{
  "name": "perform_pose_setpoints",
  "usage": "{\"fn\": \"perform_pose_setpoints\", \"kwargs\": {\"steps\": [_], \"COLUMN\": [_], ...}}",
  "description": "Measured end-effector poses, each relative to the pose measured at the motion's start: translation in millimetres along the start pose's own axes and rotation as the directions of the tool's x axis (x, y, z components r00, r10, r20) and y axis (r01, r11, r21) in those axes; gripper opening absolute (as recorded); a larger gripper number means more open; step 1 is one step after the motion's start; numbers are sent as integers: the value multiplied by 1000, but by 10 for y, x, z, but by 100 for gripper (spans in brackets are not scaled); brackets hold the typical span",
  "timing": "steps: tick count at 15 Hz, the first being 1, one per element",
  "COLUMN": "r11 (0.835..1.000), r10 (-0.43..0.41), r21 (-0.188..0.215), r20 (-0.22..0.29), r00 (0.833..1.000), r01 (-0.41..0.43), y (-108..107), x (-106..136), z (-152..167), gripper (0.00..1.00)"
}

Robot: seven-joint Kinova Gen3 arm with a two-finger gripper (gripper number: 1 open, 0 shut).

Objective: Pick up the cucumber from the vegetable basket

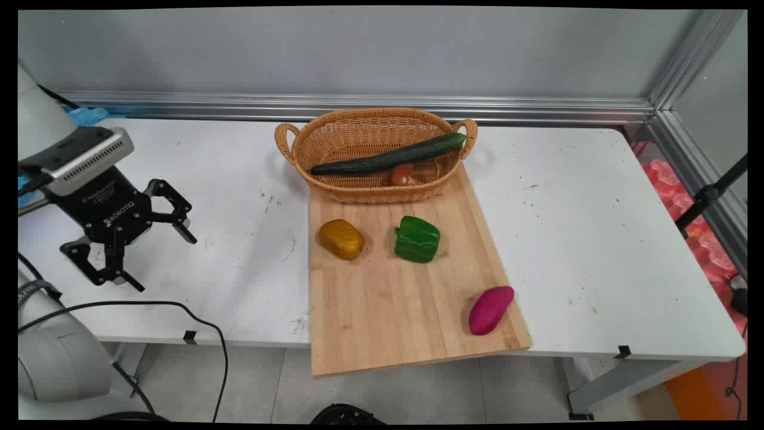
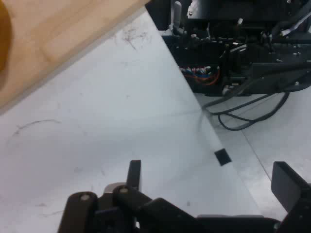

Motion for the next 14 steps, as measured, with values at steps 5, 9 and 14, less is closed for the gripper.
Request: {"fn": "perform_pose_setpoints", "kwargs": {"steps": [5, 9, 14], "r11": [990, 959, 883], "r10": [-110, -231, -380], "r21": [82, 153, 226], "r20": [-24, -74, -168], "r00": [994, 970, 909], "r01": [112, 240, 411], "y": [-244, -573, -1145], "x": [23, 72, 204], "z": [-66, -155, -285], "gripper": [100, 100, 100]}}
